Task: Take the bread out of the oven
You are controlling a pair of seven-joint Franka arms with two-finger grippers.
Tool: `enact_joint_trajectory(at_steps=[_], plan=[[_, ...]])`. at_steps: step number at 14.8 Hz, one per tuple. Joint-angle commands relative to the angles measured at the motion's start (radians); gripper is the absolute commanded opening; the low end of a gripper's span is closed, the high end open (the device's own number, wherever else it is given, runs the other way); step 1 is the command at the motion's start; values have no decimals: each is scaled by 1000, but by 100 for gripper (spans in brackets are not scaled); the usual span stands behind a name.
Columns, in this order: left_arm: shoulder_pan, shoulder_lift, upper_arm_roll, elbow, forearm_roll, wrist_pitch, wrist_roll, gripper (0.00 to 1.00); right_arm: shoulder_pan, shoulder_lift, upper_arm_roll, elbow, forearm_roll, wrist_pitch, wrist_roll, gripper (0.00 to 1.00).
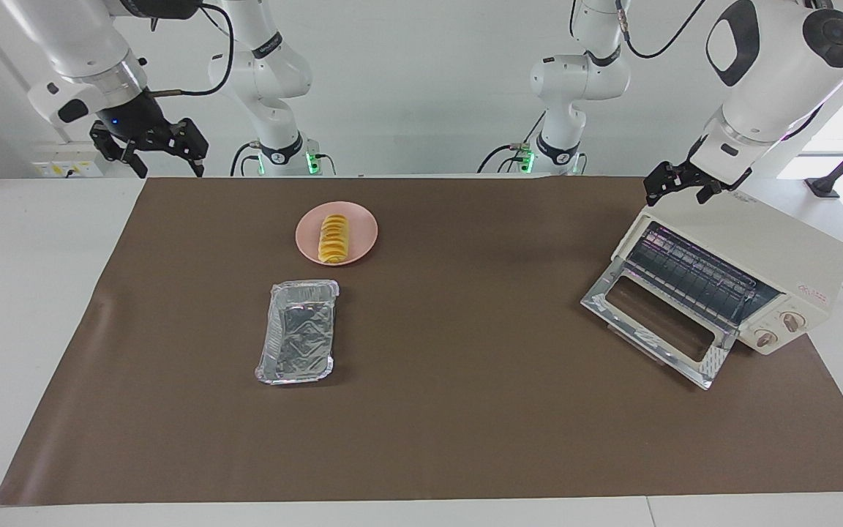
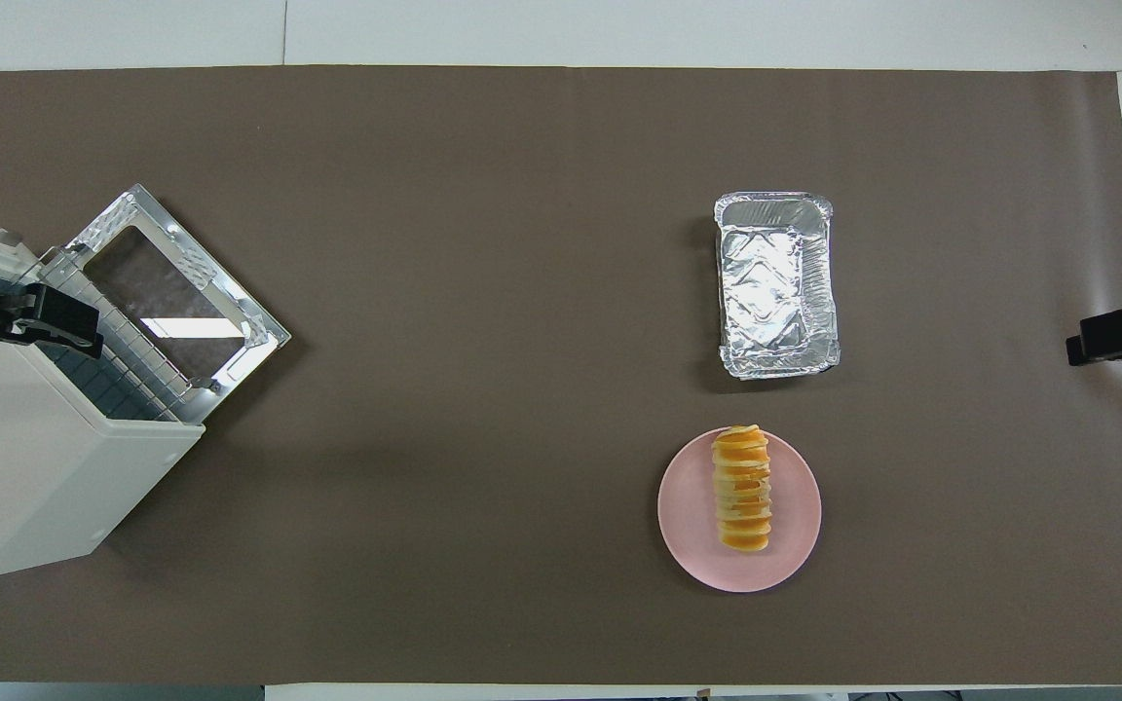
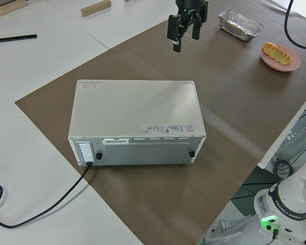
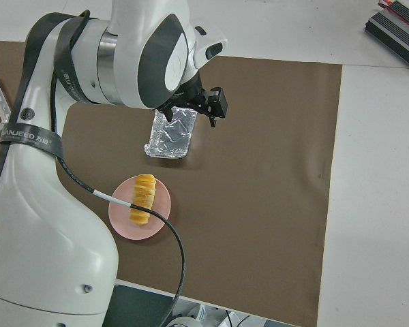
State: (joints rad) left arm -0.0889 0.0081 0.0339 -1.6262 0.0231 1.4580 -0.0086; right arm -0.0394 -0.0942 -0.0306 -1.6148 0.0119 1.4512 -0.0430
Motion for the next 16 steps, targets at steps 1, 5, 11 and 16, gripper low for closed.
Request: enact_joint_trajectory(at_steps=[1, 5, 11, 16], plan=[[11, -25, -6, -24, -5, 15, 2, 100, -13, 54, -3, 63, -4, -22, -31, 100], [9, -25, -6, -24, -5, 15, 2, 100, 3, 47, -14, 20, -23, -3, -29, 100], [9, -25, -6, -24, -5, 15, 2, 100, 3, 44, -11, 13, -59, 11, -34, 100], [9, -25, -6, -24, -5, 15, 2, 100, 3, 44, -8, 13, -56, 8, -32, 100]])
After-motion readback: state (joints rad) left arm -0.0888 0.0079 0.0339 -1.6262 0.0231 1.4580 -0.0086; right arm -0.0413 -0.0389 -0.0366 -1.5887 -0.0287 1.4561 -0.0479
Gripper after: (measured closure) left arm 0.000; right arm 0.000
